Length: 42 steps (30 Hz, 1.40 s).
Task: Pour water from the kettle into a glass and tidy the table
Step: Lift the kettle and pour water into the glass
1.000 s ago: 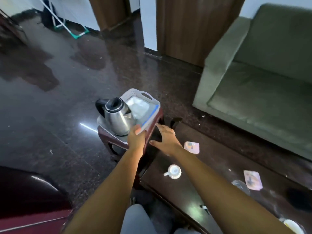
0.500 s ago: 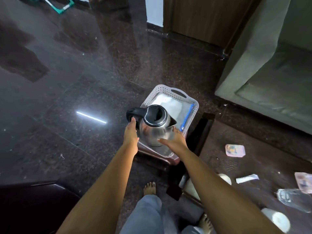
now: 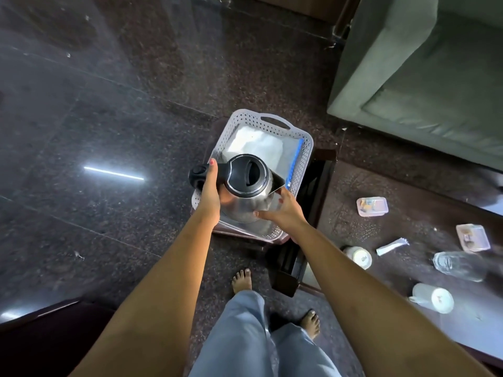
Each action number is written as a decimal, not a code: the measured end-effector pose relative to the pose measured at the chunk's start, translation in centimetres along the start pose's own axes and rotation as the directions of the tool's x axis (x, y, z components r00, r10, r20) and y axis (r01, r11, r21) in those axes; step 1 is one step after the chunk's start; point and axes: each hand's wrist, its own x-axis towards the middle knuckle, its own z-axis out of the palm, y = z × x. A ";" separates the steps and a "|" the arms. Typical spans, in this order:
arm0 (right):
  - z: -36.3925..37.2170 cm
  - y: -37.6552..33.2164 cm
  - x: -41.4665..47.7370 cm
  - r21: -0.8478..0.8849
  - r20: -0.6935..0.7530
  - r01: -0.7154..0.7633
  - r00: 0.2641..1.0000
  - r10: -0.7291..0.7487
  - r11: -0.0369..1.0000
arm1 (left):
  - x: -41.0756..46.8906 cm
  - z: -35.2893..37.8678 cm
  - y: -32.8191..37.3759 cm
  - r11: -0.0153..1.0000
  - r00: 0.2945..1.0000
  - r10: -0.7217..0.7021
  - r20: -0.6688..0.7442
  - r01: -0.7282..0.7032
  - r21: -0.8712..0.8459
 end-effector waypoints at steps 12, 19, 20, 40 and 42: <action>0.2 0.6 0.5 0.171 -0.041 -0.066 0.996 0.074 0.983 | 1.5 0.9 0.1 0.981 0.990 -0.002 -0.138 -0.025 -0.193; -0.8 1.4 0.6 0.179 -0.128 -0.091 0.985 0.115 0.980 | 0.4 3.4 0.8 0.996 0.993 0.027 -0.114 -0.036 -0.076; -1.1 1.6 0.5 0.189 -0.138 -0.086 0.984 0.113 0.978 | 0.2 3.7 1.1 0.997 0.993 0.017 -0.116 -0.026 -0.078; -13.0 10.2 -8.8 0.353 -0.315 0.016 0.944 0.102 0.935 | -11.8 20.1 0.2 0.986 0.982 0.089 0.167 -0.110 0.124; -14.9 12.5 -10.5 0.379 -0.325 0.030 0.940 0.103 0.925 | -14.2 22.8 -1.6 0.986 0.976 0.070 0.208 -0.099 0.133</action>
